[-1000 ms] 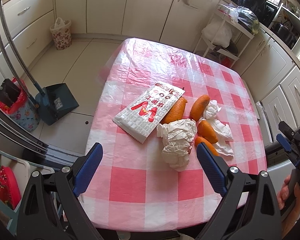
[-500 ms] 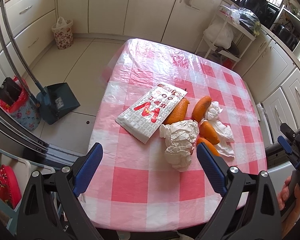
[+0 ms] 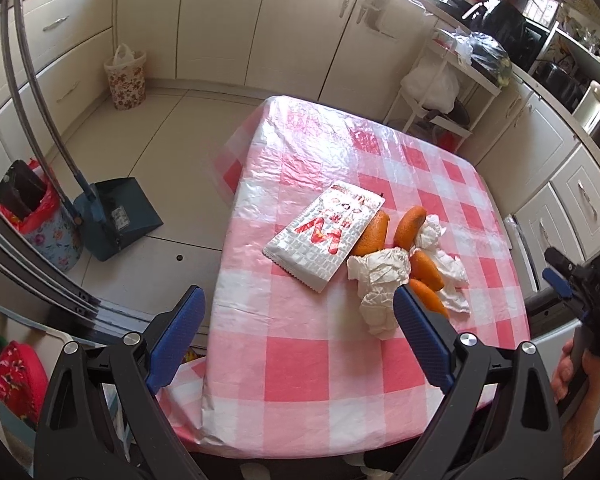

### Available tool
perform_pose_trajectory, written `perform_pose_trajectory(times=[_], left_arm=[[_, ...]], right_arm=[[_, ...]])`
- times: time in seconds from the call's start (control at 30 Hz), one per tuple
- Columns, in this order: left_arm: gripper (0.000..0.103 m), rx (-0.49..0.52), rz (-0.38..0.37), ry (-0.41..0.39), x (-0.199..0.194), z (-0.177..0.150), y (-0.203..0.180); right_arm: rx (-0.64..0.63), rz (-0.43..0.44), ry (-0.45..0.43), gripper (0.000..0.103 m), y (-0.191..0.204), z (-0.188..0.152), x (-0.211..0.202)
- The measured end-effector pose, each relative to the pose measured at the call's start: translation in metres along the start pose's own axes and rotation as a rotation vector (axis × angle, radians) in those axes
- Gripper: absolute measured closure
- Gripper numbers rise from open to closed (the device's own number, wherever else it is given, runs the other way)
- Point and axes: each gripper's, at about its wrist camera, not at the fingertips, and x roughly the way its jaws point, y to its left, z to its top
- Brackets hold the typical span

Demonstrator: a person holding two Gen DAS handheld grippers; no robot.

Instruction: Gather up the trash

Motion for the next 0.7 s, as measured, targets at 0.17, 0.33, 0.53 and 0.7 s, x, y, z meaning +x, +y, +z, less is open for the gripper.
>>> perform_pose_trajectory(times=[0.17,0.33,0.53,0.7], left_arm=[[0.012,0.097,0.015,0.051,0.019,-0.006,-0.026],[0.012,0.250,0.067,0.058,0.038,-0.013,-0.073],[0.012,0.279,0.167,0.116,0.085,-0.003,-0.095],[0.019,0.297,0.173,0.107,0.094,0.004,-0.105]], right_arm=[[-0.077,0.018,0.059,0.019,0.019,0.002,0.027],[-0.134,0.112,0.144,0.019,0.048,0.001,0.064],[-0.045,0.317,0.253,0.020,0.054,0.008,0.100],[-0.041,0.281,0.387,0.026,0.058,-0.004,0.126]])
